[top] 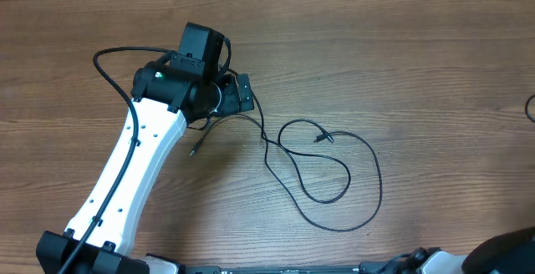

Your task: Untangle cables

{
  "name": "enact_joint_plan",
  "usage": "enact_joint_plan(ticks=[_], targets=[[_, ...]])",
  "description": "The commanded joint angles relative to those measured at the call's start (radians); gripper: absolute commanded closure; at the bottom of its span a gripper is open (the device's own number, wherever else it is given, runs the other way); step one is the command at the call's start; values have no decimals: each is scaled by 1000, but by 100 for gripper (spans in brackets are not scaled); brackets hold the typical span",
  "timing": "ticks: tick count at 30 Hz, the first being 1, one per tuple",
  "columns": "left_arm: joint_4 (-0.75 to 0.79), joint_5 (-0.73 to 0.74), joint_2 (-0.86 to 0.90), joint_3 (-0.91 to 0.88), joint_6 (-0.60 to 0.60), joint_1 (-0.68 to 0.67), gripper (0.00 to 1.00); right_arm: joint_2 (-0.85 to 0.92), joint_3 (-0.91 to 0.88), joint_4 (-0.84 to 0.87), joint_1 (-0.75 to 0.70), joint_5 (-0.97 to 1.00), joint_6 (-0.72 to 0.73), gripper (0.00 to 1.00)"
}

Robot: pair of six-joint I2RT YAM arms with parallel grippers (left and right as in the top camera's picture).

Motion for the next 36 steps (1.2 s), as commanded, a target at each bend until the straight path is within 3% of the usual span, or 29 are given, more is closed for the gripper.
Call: enact_joint_plan(ticks=[1,10,14,21,36], targets=[[-2,6,13,8,1,5,0,11,-3,-62,142,-43,-27,0],[-2,6,13,8,1,5,0,11,-86,-55,561,-30,-26,0],[-1,6,13,8,1,5,0,11,-158,-41,702,61,56,0],[-2,6,13,8,1,5,0,11,-338,64,857,48,223,0],[-1,6,13,8,1,5,0,11,-445,169,1082,-43,228,0]])
